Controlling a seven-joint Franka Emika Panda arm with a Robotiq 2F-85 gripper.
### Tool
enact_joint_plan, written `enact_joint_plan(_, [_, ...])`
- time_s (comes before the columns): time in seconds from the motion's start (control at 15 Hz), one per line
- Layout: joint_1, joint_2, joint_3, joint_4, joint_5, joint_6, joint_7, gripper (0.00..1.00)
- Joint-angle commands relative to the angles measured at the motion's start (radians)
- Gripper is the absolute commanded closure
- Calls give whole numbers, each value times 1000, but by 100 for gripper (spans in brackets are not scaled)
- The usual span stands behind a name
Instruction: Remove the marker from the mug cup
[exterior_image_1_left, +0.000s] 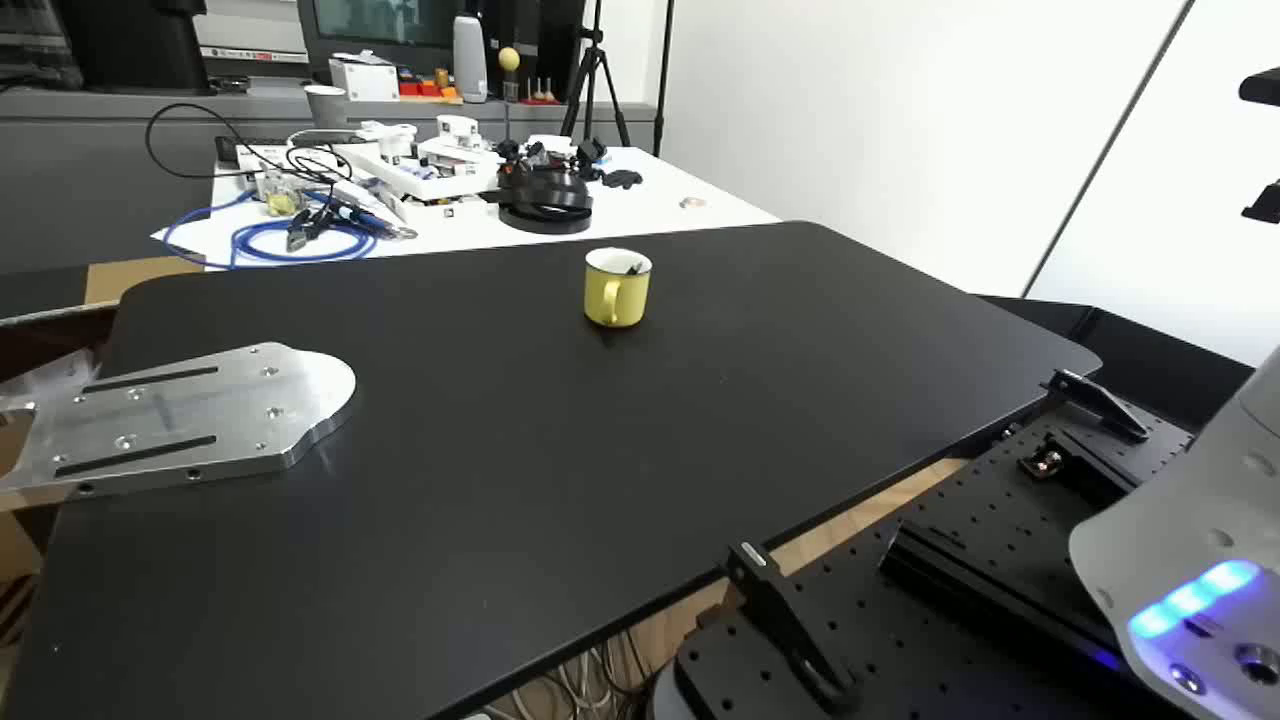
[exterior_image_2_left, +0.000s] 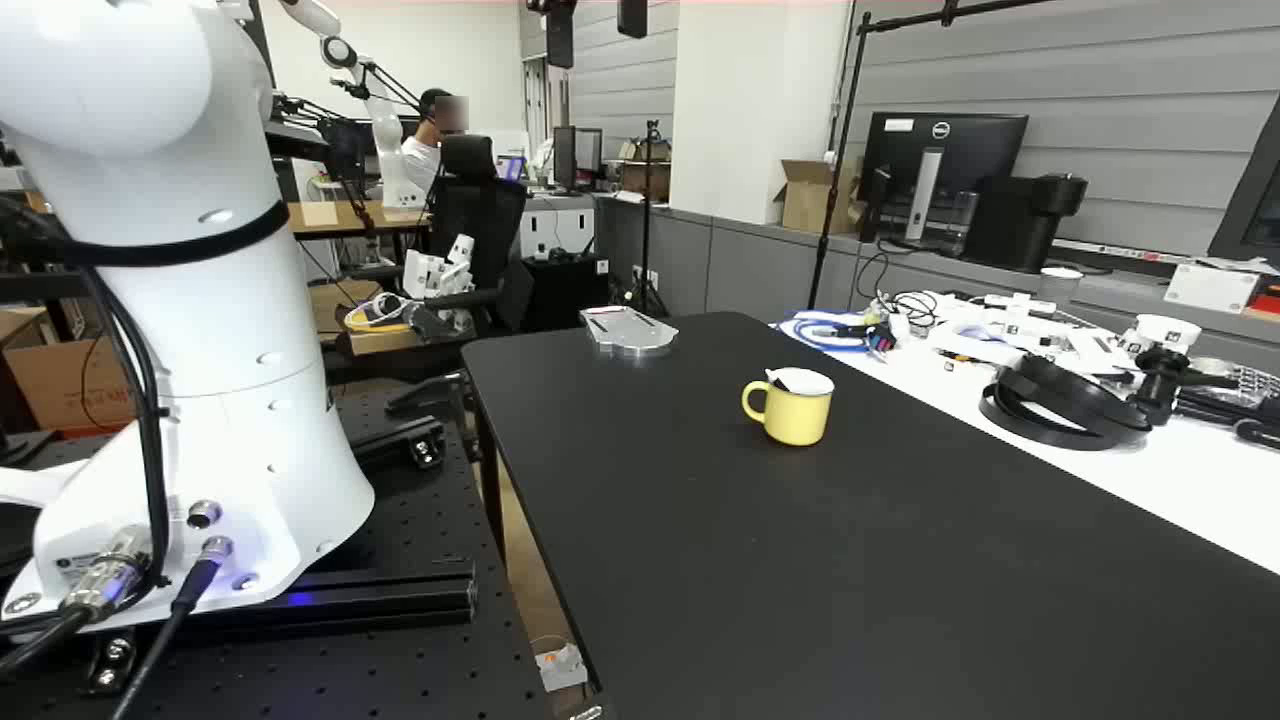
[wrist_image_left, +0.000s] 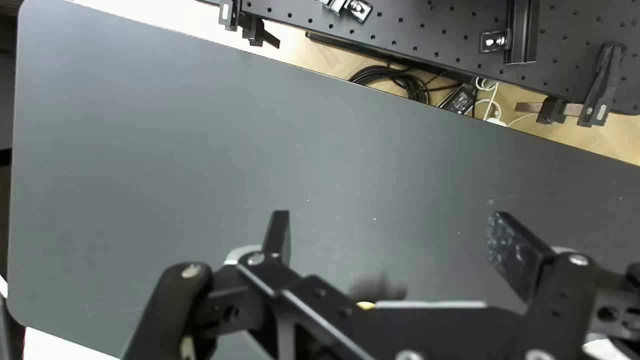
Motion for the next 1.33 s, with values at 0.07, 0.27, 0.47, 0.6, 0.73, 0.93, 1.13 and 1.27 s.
enact_joint_plan(0.07, [22, 1, -15, 3, -11, -4, 13, 0])
enact_joint_plan(0.27, [22, 1, -15, 3, -11, -4, 13, 0])
enact_joint_plan(0.47, [22, 1, -15, 3, -11, -4, 13, 0])
enact_joint_plan(0.6, [22, 1, -15, 3, -11, -4, 13, 0])
enact_joint_plan(0.73, [22, 1, -15, 3, -11, -4, 13, 0])
enact_joint_plan(0.93, [22, 1, -15, 3, -11, -4, 13, 0])
enact_joint_plan(1.13, [19, 34, -22, 20, -12, -3, 7, 0])
enact_joint_plan(1.27, [14, 104, -30, 51, -25, 10, -3, 0])
